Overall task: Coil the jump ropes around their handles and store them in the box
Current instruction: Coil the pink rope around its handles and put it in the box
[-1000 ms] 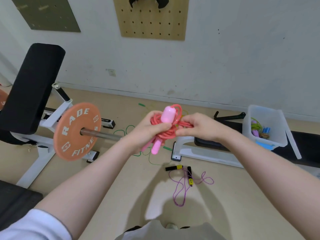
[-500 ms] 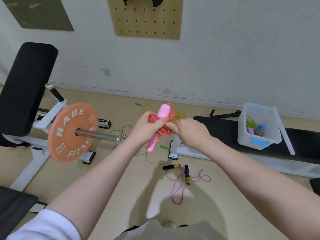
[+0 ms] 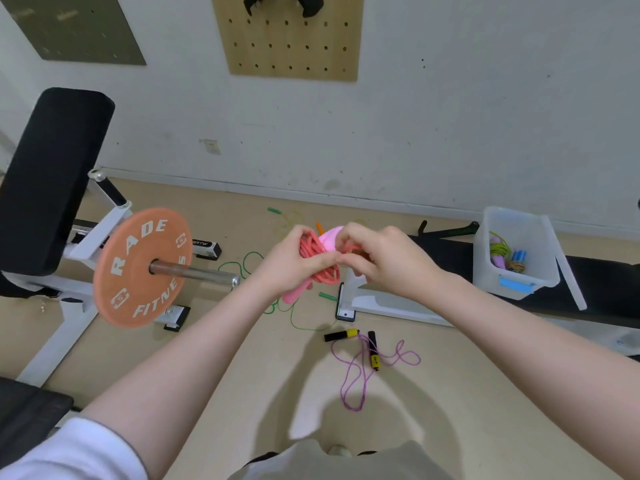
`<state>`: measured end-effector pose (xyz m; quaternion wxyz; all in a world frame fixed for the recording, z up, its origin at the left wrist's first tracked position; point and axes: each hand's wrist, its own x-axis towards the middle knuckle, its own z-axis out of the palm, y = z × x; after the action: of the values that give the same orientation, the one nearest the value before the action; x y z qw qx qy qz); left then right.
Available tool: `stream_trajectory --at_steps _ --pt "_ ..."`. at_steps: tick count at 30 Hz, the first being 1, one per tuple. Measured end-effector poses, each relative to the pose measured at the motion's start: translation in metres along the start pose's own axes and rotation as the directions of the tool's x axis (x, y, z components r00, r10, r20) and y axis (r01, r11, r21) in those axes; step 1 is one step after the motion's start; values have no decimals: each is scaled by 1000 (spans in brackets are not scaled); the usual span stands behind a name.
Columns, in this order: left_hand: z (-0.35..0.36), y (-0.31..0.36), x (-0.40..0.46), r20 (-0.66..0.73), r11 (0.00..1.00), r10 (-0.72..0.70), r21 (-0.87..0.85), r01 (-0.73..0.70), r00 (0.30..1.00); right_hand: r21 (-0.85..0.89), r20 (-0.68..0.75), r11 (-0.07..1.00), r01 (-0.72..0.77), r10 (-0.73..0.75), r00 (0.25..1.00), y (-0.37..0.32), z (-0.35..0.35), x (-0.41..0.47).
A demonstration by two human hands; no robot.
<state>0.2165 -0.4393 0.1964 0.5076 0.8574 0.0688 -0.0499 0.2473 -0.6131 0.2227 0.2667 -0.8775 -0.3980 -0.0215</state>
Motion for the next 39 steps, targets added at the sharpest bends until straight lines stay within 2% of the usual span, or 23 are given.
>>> stream_trajectory --at_steps 1,2,4,5,6,7,9,11,14,16,18,20,22,27,29,31,33,35,39 --pt "0 1 -1 17 998 14 -62 -13 1000 173 21 983 -56 53 998 -2 2 0" --pt "1 1 -2 42 986 13 -168 -5 999 370 23 923 -103 102 995 -8 0 2" --pt "3 2 -4 109 887 -7 -458 57 994 716 24 683 -144 181 983 -11 -4 6" --pt "3 2 -4 119 818 -12 -570 78 993 813 25 566 -133 195 981 -12 -7 7" --pt "3 2 -4 113 764 -20 -639 88 993 859 30 497 -123 191 981 -12 -11 7" --pt "1 1 -3 102 725 -33 -683 95 994 871 29 480 -111 175 984 -12 -13 7" --pt "-1 0 -2 93 666 -59 -738 109 994 858 30 505 -97 139 990 -12 -15 6" --pt "0 -2 -3 109 622 -73 -772 131 991 815 11 575 -73 111 994 -13 -14 6" --pt "3 -3 -6 130 555 -74 -818 150 989 610 -179 792 34 95 979 -18 -13 10" --pt "4 -5 -7 160 529 -59 -832 166 985 551 -251 834 25 137 958 -19 -16 15" --pt "5 -7 -8 179 536 -19 -829 161 984 520 -203 853 -49 179 963 -16 -19 18" --pt "7 -8 -10 196 568 36 -811 141 980 331 -101 932 -146 189 977 -13 -18 19" --pt "11 -5 -12 234 605 84 -784 137 968 170 -86 965 -202 219 972 -9 -13 17" --pt "20 0 -12 201 591 125 -801 89 972 59 -283 986 -159 169 944 -8 -12 15" --pt "21 0 -9 150 584 109 -810 59 983 136 -302 982 -133 168 938 -9 -12 14" --pt "19 0 -5 91 598 111 -802 7 990 386 -222 916 -109 207 953 -10 -12 10" --pt "17 1 -3 62 616 126 -787 -29 990 543 -171 832 -116 244 955 -12 -13 8" --pt "16 1 -3 60 642 146 -765 -48 987 570 -186 809 -140 294 938 -15 -14 9" --pt "18 5 -4 28 689 197 -715 -119 980 522 -311 835 -171 373 874 -18 -16 15"
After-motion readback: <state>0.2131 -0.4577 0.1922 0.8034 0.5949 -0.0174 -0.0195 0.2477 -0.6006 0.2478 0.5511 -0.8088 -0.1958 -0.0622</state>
